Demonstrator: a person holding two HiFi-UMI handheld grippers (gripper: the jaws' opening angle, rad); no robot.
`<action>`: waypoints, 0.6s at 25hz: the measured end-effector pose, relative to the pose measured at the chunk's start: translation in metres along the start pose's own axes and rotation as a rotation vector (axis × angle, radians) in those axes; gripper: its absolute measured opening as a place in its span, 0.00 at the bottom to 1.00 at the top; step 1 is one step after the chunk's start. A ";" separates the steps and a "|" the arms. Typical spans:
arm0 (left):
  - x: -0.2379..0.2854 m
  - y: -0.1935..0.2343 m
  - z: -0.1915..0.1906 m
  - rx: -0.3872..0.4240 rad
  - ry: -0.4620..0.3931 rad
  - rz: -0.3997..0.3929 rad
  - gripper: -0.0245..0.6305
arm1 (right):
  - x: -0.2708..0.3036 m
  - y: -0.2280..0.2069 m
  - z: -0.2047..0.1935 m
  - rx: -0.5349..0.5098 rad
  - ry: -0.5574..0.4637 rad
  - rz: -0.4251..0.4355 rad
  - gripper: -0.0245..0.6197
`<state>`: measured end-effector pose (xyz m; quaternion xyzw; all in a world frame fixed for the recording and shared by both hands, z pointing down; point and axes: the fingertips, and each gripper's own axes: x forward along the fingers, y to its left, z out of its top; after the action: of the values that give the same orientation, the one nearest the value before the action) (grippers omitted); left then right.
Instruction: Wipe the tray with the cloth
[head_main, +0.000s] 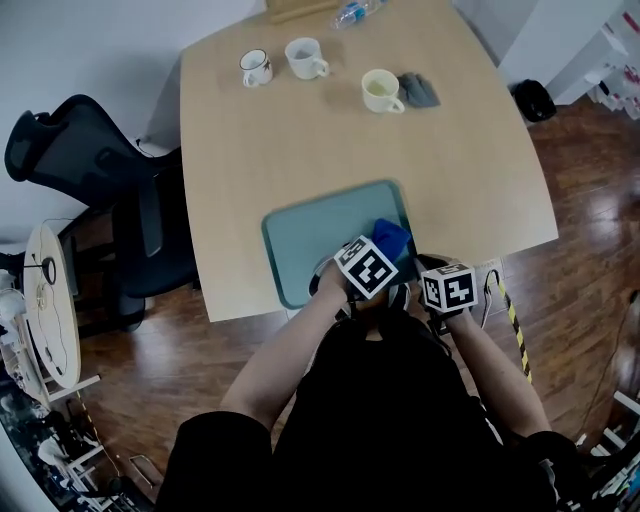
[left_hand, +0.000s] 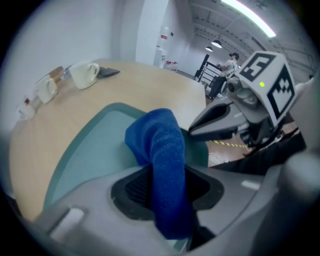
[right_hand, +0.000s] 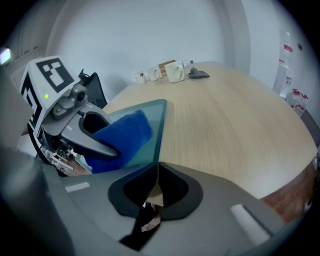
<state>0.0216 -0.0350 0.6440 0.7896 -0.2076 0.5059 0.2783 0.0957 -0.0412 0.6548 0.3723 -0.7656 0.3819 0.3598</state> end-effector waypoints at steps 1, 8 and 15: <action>-0.006 0.004 -0.015 -0.020 0.003 0.019 0.26 | 0.000 0.000 0.000 -0.001 0.004 -0.004 0.07; -0.065 0.053 -0.139 -0.276 -0.012 0.146 0.26 | -0.001 -0.003 0.001 0.010 0.015 0.001 0.07; -0.089 0.062 -0.191 -0.402 -0.035 0.186 0.27 | 0.004 0.002 0.002 0.009 0.037 -0.012 0.07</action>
<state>-0.1825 0.0460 0.6403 0.7044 -0.3809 0.4642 0.3784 0.0916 -0.0429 0.6568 0.3716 -0.7548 0.3899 0.3745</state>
